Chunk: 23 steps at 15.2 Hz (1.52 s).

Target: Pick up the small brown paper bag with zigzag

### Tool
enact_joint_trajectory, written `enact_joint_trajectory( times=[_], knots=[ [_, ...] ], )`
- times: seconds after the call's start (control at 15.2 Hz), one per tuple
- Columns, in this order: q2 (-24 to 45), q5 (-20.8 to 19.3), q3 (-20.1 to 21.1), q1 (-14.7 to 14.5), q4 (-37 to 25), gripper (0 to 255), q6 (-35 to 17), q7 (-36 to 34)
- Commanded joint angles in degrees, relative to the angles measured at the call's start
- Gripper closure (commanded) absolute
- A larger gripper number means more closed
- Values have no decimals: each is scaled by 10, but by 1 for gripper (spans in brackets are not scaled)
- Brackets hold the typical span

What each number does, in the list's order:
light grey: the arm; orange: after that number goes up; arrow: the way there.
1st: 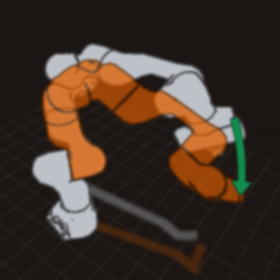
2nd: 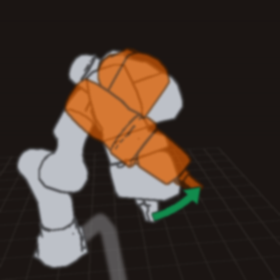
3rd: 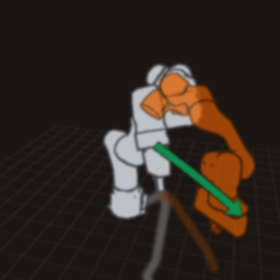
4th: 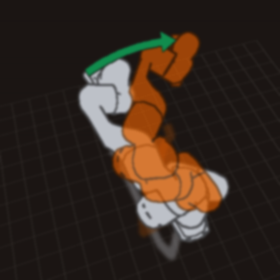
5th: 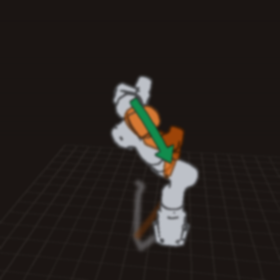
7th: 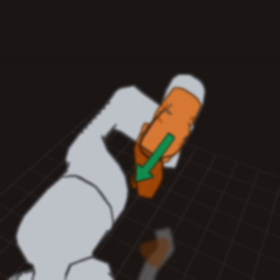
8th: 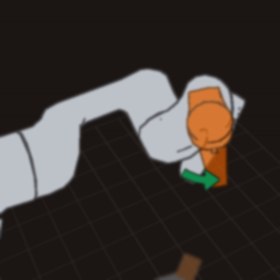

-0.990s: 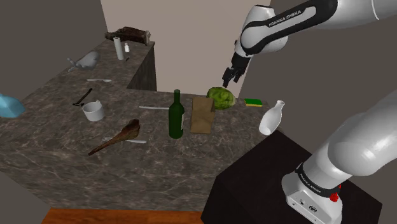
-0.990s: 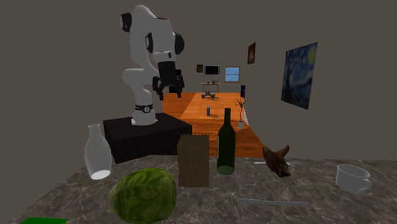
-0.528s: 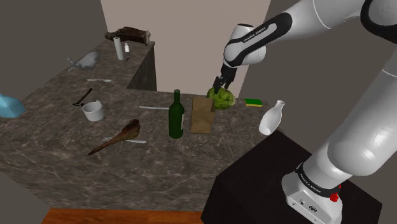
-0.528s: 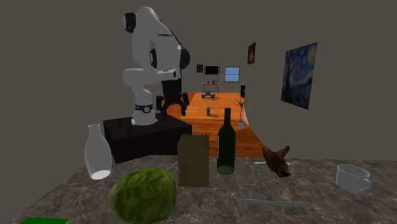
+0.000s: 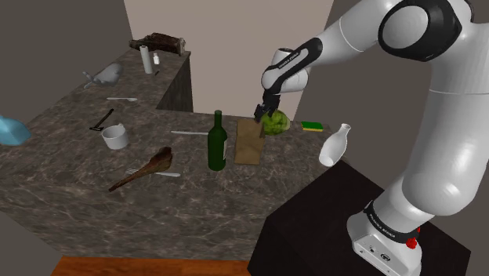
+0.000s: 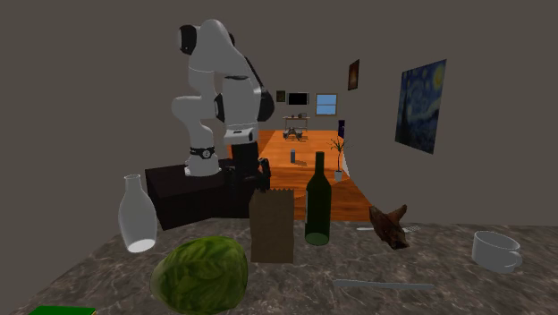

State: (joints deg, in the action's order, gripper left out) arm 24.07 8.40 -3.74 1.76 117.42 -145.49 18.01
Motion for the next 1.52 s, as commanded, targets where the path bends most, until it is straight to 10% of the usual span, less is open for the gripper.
enact_joint_trajectory(
  times=[0.0,0.53,0.59,1.45],
  knots=[
    [22,2,2,0,-14,0,-8,1],
    [63,10,8,4,-18,0,-45,8],
    [63,10,8,4,-17,255,-45,8],
    [37,5,4,2,-15,255,-23,3]
  ],
)
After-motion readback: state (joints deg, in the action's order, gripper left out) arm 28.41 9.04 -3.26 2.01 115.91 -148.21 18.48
